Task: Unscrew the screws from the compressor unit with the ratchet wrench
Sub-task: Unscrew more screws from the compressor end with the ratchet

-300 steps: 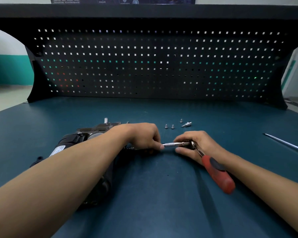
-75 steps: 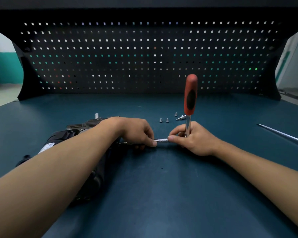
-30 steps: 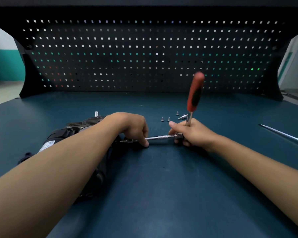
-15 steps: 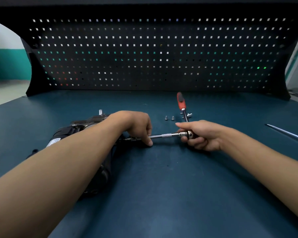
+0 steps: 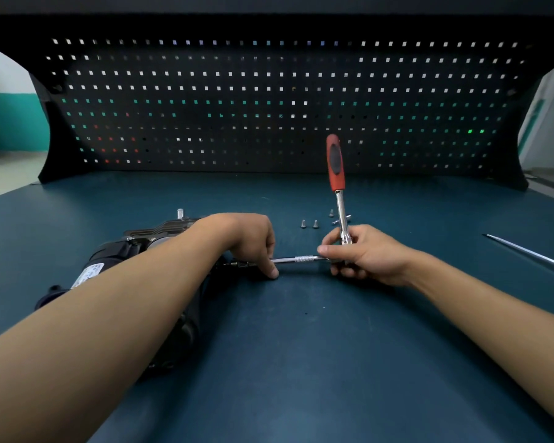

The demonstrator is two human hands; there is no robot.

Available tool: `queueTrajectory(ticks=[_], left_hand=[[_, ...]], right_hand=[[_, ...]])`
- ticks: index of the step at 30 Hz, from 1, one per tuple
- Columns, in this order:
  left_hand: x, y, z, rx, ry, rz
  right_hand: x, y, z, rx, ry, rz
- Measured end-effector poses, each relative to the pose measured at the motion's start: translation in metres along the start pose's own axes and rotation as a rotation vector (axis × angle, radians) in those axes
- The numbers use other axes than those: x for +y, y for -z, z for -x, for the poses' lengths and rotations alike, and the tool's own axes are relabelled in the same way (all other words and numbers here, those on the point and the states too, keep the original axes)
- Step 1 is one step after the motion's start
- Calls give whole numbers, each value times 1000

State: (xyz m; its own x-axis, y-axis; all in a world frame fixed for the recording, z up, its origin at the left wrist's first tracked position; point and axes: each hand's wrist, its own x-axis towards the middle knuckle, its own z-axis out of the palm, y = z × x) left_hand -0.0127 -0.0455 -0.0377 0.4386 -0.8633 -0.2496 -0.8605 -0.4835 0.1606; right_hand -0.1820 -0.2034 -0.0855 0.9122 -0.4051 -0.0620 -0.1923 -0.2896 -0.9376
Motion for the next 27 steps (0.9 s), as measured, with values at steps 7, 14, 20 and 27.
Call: queueTrajectory(ticks=[7, 14, 20, 27], left_hand=[[-2, -1, -2, -3, 17, 9], [-1, 0, -4, -13, 25, 4], [0, 0, -3, -36, 19, 5], [-2, -1, -6, -40, 13, 7]], right_hand=[[5, 0, 4, 4, 249, 248], [5, -5, 7, 40, 351, 370], [11, -2, 2, 68, 362, 382], [20, 6, -9, 73, 508, 624]])
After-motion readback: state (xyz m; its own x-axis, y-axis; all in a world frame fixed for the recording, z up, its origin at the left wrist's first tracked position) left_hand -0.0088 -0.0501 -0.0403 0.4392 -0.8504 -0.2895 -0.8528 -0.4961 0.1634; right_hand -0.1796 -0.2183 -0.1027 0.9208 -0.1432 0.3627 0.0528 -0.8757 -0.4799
